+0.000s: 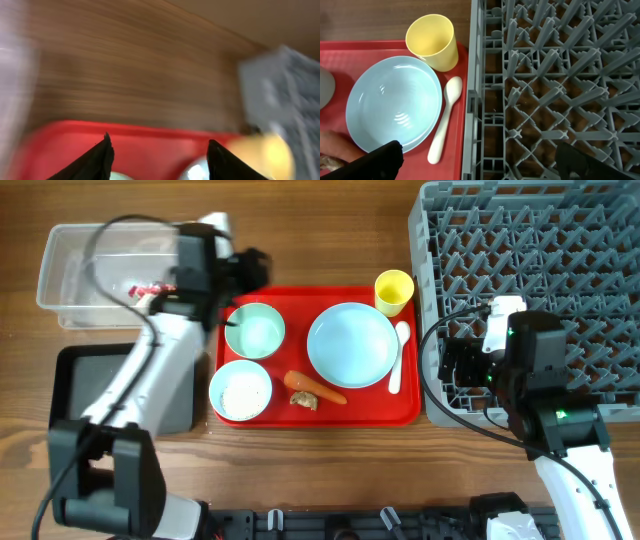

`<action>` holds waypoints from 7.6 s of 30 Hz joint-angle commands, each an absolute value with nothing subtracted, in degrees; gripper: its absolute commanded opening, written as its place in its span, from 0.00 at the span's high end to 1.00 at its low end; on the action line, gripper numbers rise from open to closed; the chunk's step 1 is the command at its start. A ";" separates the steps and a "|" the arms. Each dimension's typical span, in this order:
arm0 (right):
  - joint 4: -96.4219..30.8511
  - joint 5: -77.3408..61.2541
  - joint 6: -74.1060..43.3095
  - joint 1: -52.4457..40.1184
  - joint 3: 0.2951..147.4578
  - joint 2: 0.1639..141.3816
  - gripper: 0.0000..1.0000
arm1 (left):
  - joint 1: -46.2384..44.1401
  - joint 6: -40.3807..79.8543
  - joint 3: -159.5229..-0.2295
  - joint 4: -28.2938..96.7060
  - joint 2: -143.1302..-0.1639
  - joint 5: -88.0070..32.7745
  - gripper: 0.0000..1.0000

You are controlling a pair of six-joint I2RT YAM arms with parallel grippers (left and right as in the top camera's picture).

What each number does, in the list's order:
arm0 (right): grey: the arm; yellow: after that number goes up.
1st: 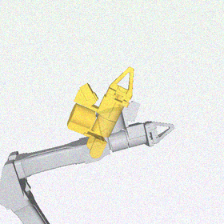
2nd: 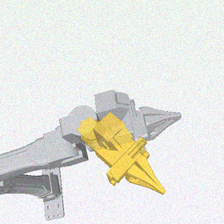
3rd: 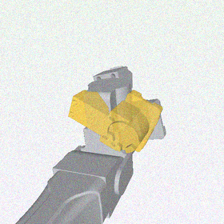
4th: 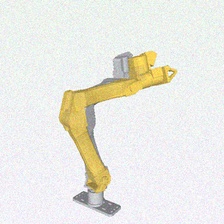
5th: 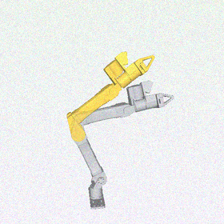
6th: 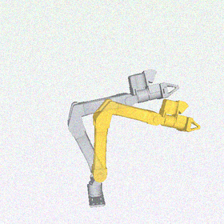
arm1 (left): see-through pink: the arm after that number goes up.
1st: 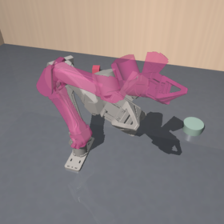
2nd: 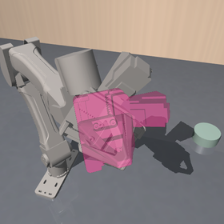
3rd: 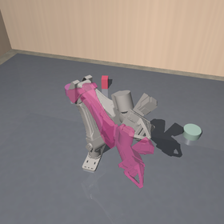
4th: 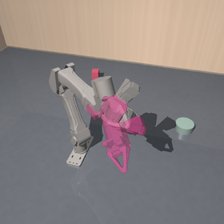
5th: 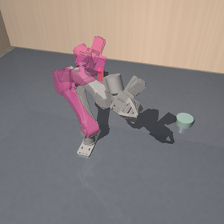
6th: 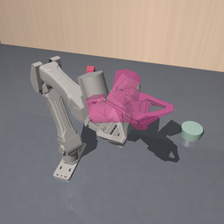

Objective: Sort waste into correct bins and load items into the dishwasher rack
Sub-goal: 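Reach left gripper to the yellow cup and grasp it, then lift the yellow cup and hand it to the right gripper, then place the yellow cup into the dish rack with the right gripper, then move right gripper to the light-blue plate and grip its rim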

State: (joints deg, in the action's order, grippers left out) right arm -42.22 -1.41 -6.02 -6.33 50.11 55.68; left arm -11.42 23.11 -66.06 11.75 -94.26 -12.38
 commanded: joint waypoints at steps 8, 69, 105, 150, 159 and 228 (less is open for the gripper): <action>-42.19 4.91 -11.35 -5.98 51.55 52.84 0.00 | -27.66 22.85 -67.24 5.39 -100.40 -10.85 0.44; -46.17 3.38 -12.01 -0.30 51.53 54.06 0.00 | -33.91 17.12 -100.84 29.71 -127.22 -10.81 0.91; -17.23 -66.19 2.98 -0.30 51.53 72.66 0.00 | -12.95 16.95 -100.84 52.62 -109.89 -64.36 0.96; -2.72 -62.83 0.82 -0.30 51.53 73.71 0.39 | -21.10 17.30 -100.84 51.92 -109.89 -65.71 0.88; -6.17 -51.46 -3.38 -0.30 51.53 73.49 0.48 | -21.10 17.08 -100.84 54.59 -109.89 -40.16 0.70; -46.57 -33.21 1.76 19.94 69.76 75.75 0.08 | -10.96 23.03 -100.84 77.67 -109.10 7.99 0.55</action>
State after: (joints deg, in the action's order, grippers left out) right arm -45.78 -27.70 -3.01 27.03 68.82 76.99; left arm -11.09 20.93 -100.42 77.60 -109.60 9.34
